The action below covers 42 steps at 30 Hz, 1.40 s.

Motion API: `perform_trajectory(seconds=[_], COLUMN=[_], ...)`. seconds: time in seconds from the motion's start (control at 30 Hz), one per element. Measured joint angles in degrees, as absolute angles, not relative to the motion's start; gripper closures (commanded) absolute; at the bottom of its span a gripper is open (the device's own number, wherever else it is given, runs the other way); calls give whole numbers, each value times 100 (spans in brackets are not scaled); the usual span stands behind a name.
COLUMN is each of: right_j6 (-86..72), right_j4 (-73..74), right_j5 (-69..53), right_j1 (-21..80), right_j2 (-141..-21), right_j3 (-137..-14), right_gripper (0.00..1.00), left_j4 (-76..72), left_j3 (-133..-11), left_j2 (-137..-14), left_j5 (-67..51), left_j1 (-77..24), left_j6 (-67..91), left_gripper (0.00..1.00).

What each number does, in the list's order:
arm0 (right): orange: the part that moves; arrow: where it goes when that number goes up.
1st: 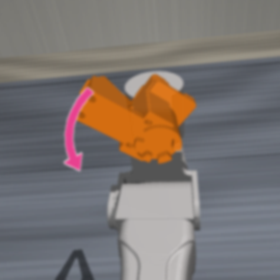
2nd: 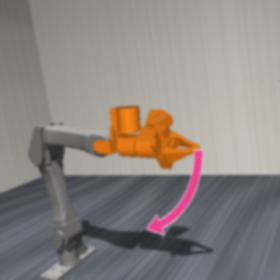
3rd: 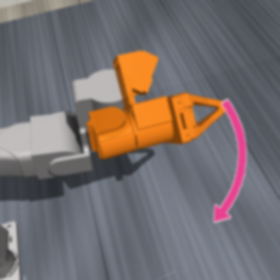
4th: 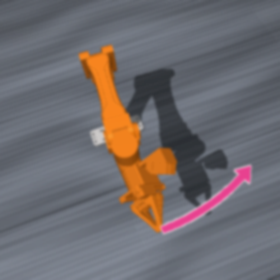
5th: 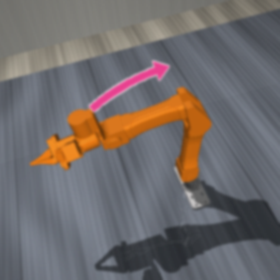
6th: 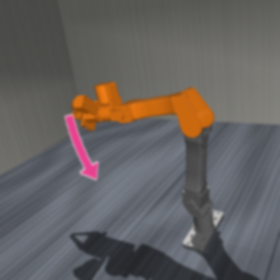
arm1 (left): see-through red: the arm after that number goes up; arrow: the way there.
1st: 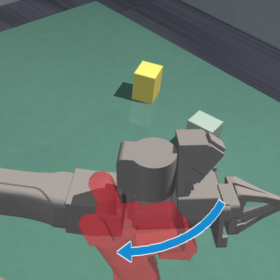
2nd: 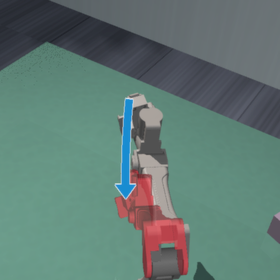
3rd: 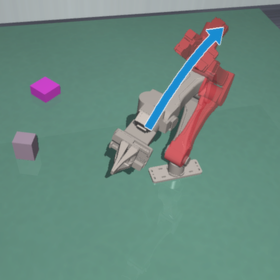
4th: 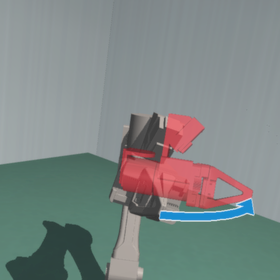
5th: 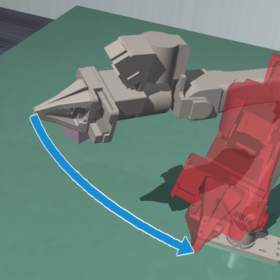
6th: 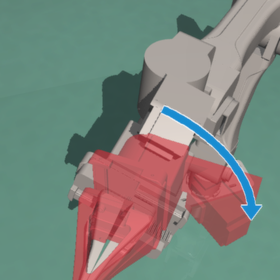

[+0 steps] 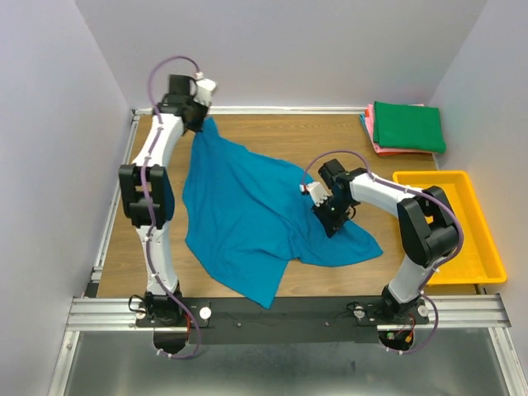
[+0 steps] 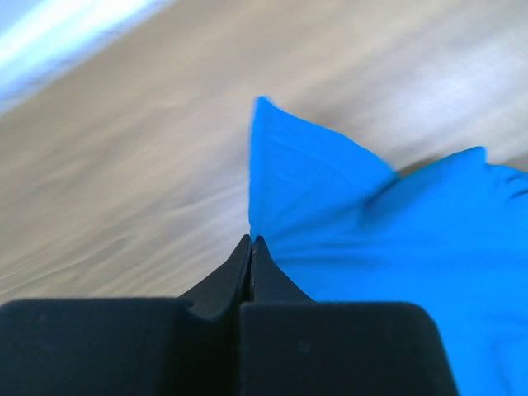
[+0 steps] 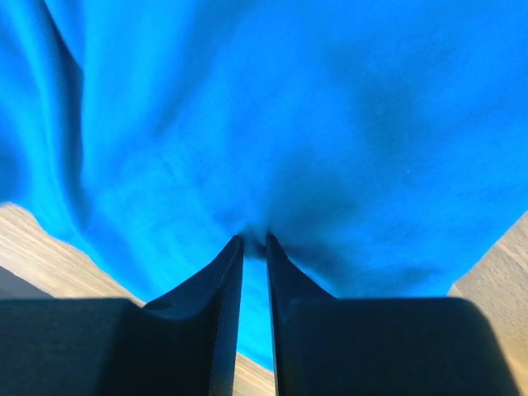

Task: Fold and stack the t-shirts
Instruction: Flatten out the tshirt

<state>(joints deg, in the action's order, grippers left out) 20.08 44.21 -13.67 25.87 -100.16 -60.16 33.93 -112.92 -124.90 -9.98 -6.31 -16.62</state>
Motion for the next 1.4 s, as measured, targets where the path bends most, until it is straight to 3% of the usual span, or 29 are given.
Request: perform_trajectory(seconds=[0.17, 0.4, 0.67, 0.87, 1.0, 1.13, 1.4], right_j6=[2112, 2276, 2969, 2829, 2198, 1656, 1114], right_j4=[4584, 5081, 6351, 6687, 6156, 5833, 5653], right_j5=[-1219, -1577, -3072, -3841, -3642, -3481, -3489], right_j1=[2744, 3203, 4163, 2692, 1852, 1848, 2032], right_j2=[-10132, -10254, -10757, -11174, -11758, -12495, -13301], right_j3=[-6132, -6276, -6825, -9137, -10156, -10711, -10871], right_gripper=[76, 76, 63, 57, 43, 34, 33], left_j4=[3468, 3262, 3288, 3262, 3264, 3267, 3269], left_j3=[-11218, -9231, -8278, -8287, -8302, -8302, -8311], left_j2=[-11721, -10881, -11000, -11000, -11006, -11010, -11050], left_j5=[-1066, -1087, -958, -965, -974, -978, -985], left_j1=[16, 259, 644, 639, 637, 637, 637], left_j6=[-1712, -1970, -2294, -2416, -2425, -2427, -2445], left_gripper=[100, 100, 100, 100, 100, 100, 100])
